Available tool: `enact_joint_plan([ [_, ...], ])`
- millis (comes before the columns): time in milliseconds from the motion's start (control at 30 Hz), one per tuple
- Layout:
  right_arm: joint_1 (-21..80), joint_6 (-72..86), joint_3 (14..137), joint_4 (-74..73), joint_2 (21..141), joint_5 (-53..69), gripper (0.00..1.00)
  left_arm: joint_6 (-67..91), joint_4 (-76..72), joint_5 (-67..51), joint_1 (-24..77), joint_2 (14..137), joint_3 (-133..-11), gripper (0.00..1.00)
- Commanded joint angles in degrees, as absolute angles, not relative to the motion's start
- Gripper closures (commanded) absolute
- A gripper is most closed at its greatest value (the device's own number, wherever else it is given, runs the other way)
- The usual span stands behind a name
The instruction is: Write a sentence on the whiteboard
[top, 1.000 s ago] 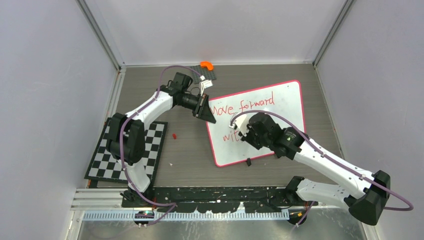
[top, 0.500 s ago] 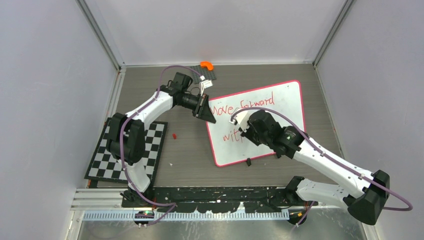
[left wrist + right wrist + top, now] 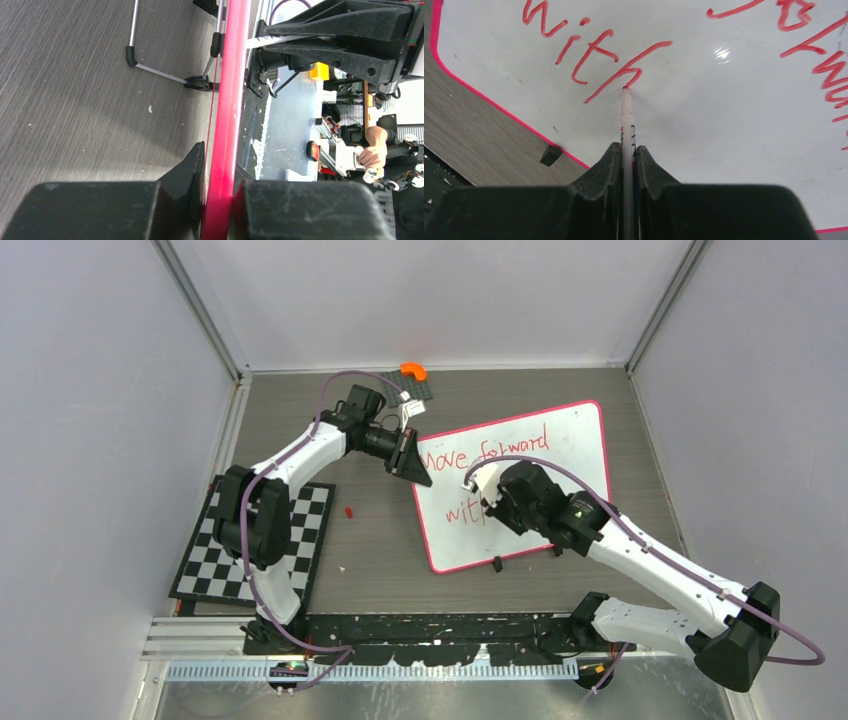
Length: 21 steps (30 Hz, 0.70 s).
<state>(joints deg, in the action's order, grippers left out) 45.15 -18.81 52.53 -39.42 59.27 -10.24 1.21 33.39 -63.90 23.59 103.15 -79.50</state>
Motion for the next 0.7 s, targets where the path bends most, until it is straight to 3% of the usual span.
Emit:
enact_joint_plan([
  [0,44.6,-20.4,51.7,-43.5,60.1,-8.3,1.00,2.4,34.1,-61.3,24.7,104.6,-80.8,1.00],
  [600,44.5,-20.7,55.3,-47.4,56.1,-1.1,1.00,0.2,36.3,-61.5,24.8,104.8,-81.7,1.00],
  [667,43.1,-19.9,55.5,-46.7,55.4,-1.2,1.00,-1.6,37.2,-61.6,24.8,104.6,-81.8,0.95],
])
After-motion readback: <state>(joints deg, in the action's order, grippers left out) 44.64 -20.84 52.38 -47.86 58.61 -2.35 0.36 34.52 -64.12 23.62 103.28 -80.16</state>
